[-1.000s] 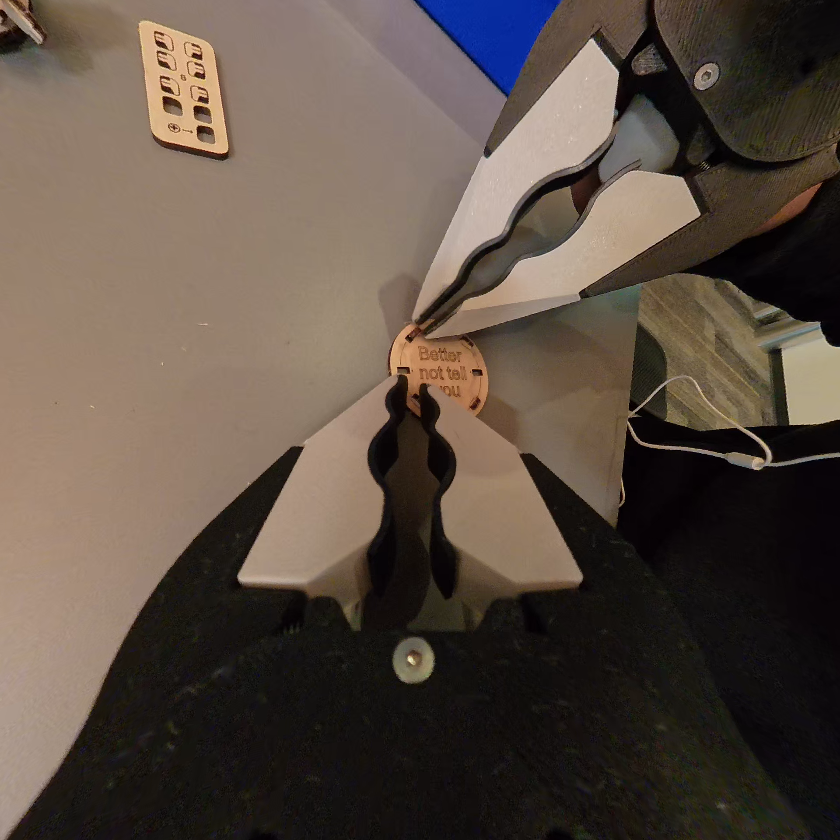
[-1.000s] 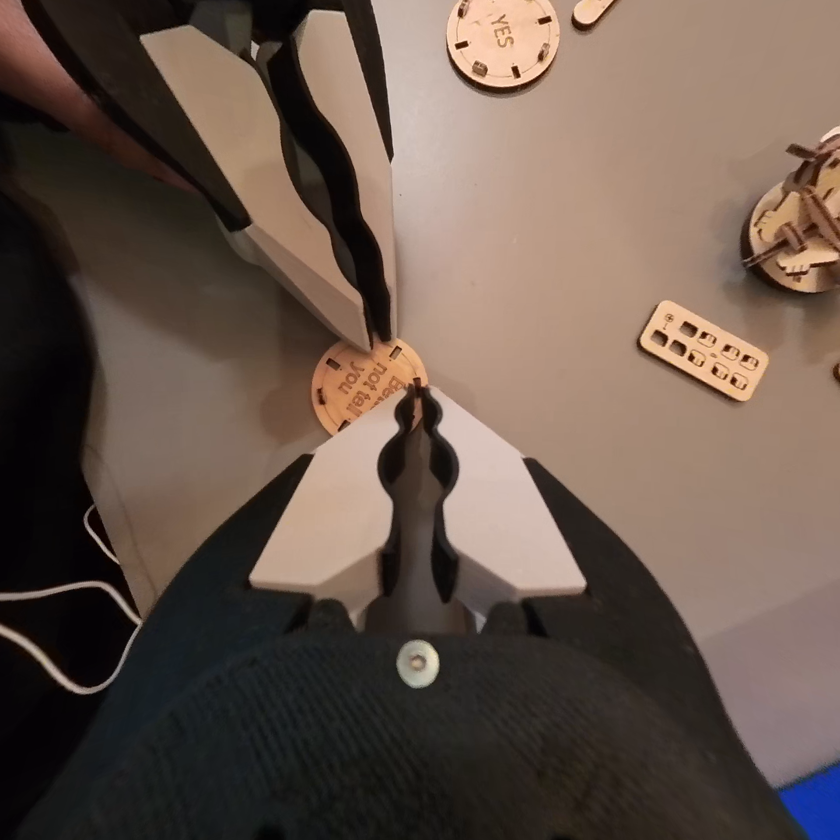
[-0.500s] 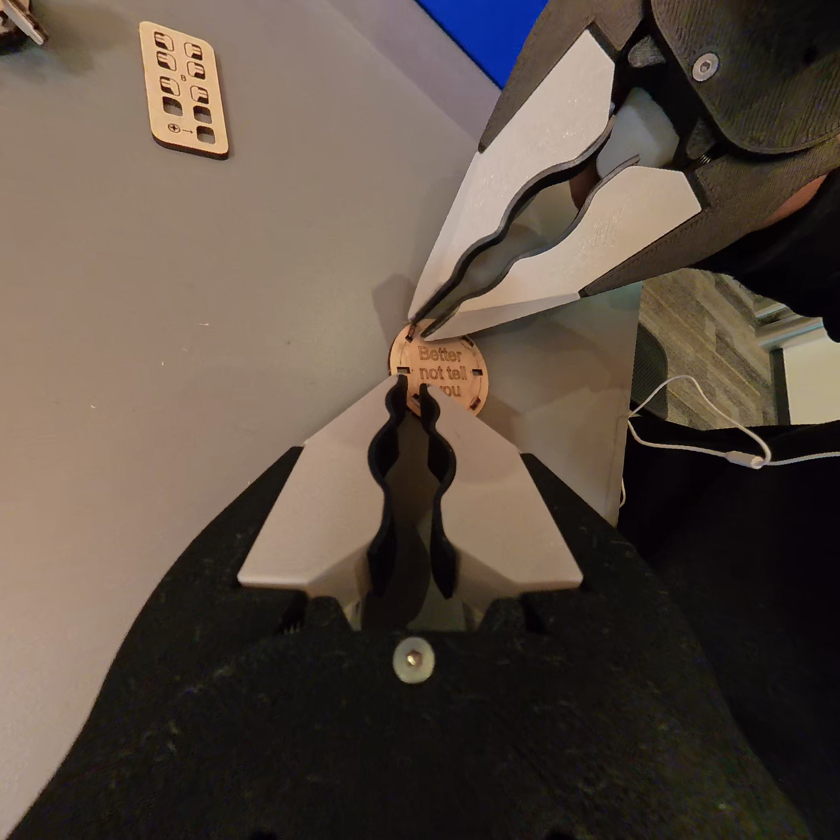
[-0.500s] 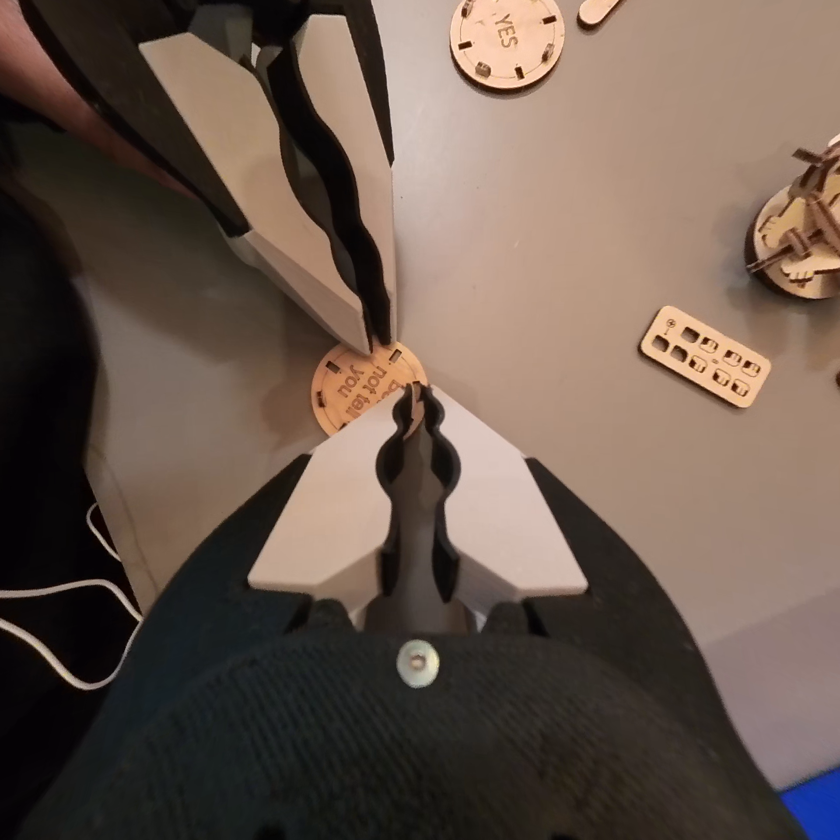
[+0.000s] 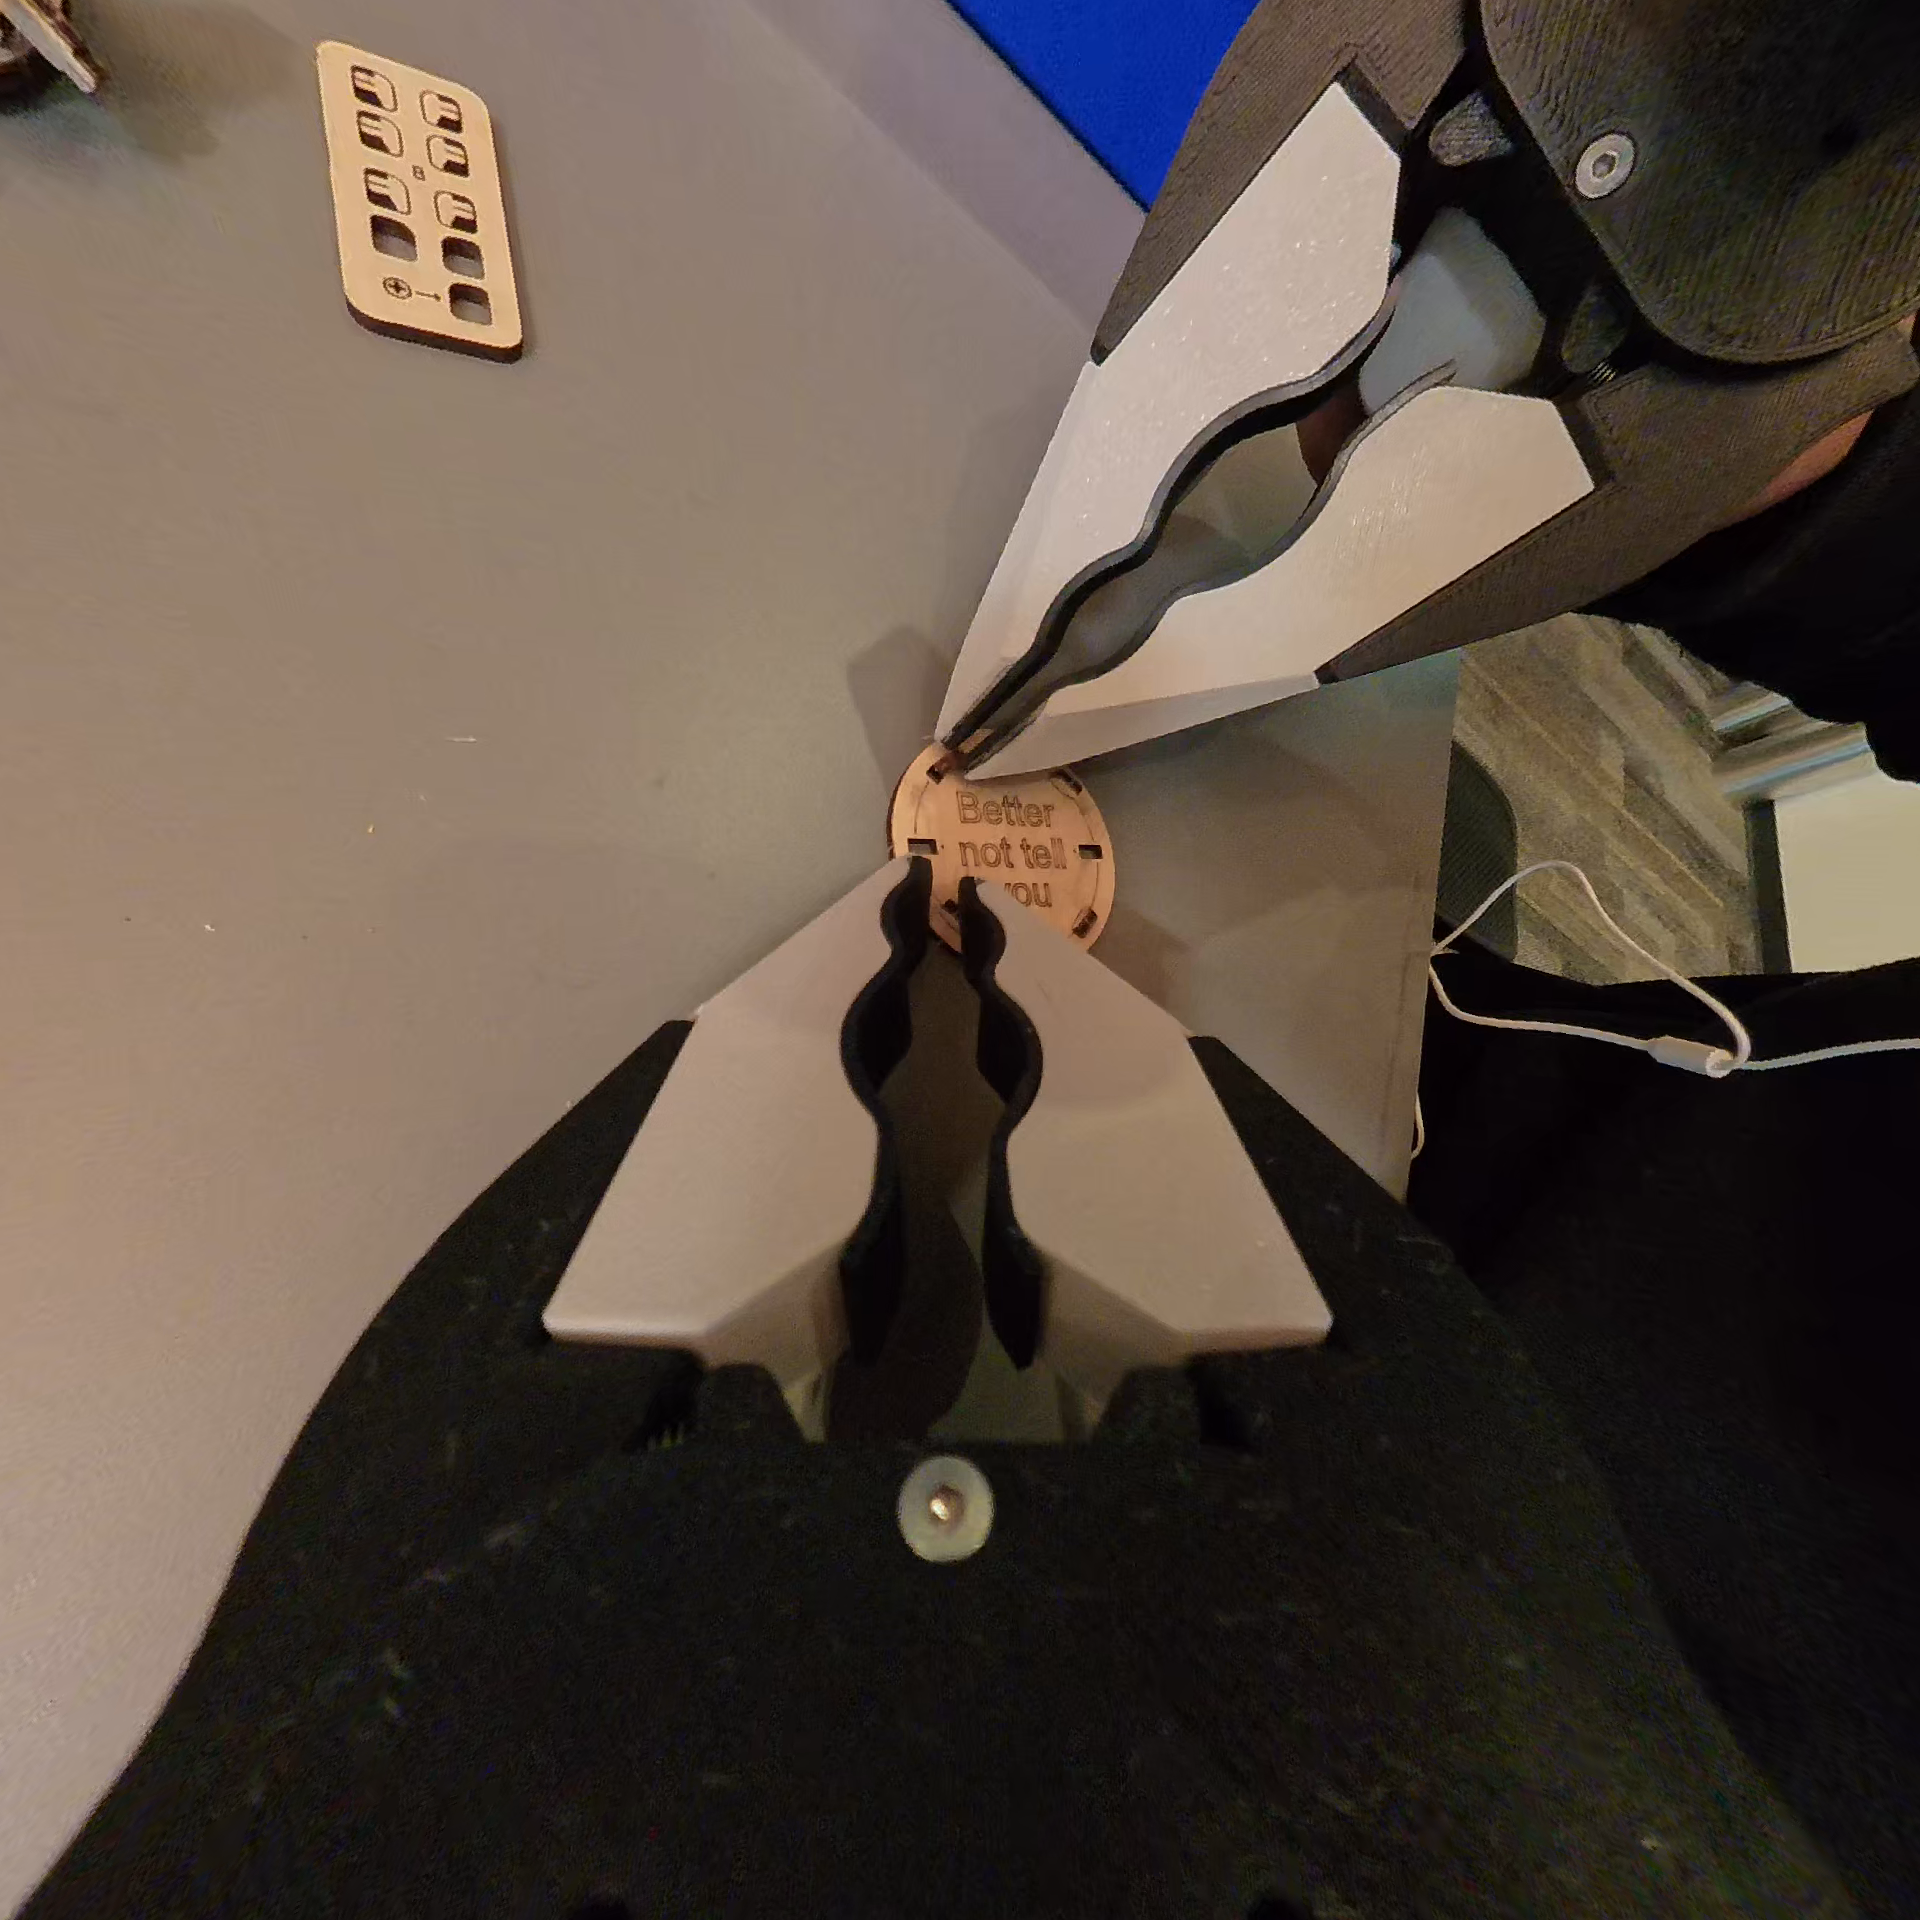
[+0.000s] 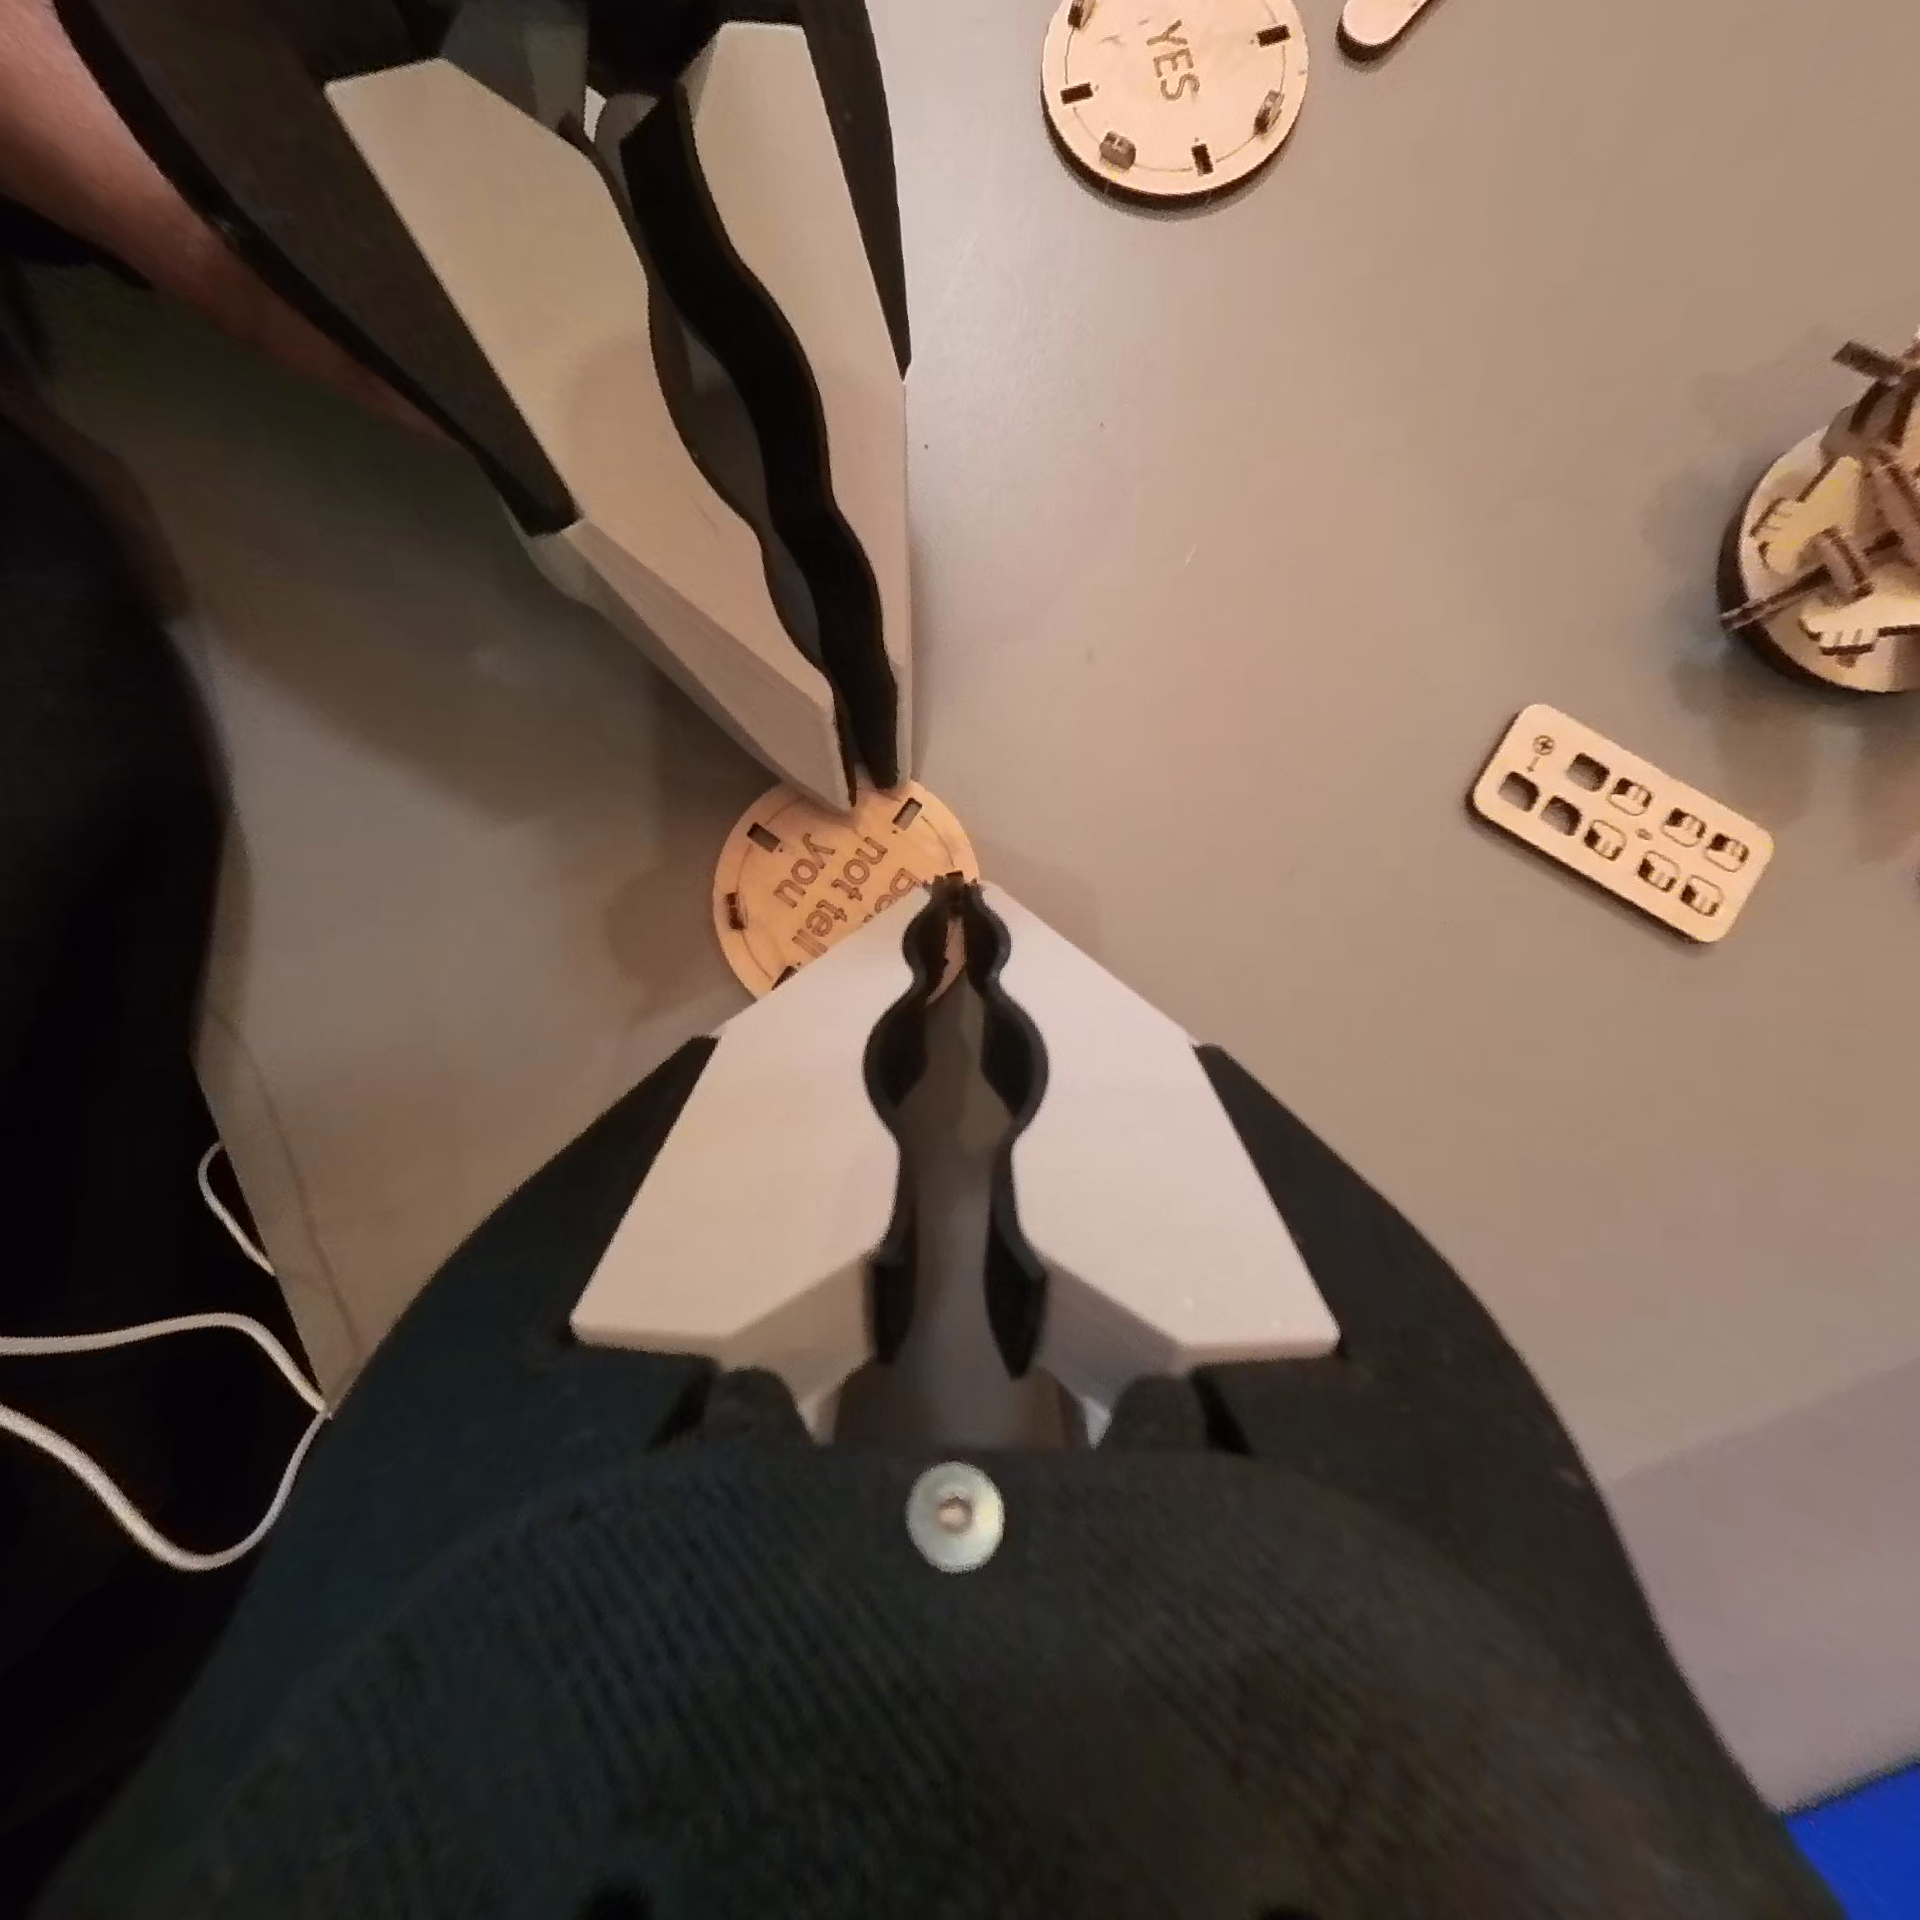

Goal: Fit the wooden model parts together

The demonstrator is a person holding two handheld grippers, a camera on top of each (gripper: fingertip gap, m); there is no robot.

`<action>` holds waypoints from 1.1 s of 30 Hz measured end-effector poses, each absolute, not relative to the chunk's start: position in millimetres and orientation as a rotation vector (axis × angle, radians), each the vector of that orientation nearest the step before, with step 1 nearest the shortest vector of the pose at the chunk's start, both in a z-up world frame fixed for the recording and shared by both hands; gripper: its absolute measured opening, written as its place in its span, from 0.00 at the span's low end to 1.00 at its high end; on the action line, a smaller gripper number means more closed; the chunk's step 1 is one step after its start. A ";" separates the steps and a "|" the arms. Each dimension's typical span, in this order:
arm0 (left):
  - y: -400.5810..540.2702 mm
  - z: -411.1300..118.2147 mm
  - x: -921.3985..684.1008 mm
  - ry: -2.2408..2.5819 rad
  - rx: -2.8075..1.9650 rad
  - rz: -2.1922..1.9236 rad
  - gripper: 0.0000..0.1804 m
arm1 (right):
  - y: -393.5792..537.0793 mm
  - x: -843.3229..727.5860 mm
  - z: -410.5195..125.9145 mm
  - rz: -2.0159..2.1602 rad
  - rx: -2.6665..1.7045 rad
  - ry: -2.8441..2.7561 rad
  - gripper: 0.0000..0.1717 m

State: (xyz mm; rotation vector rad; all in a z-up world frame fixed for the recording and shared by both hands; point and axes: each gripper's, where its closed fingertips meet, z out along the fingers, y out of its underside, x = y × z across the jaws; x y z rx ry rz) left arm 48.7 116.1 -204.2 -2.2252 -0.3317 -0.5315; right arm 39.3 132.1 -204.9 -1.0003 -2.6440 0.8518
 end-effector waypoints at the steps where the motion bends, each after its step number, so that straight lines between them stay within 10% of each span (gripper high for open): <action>1: 116.1 -204.2 48.7 -0.332 -2.225 -0.532 0.01 | 132.0 39.3 -204.9 0.851 -1.000 -2.645 0.01; 33: 110.6 -204.3 50.9 -0.366 -2.217 -0.526 0.01 | 129.2 39.0 -204.1 0.288 -0.913 -2.970 0.00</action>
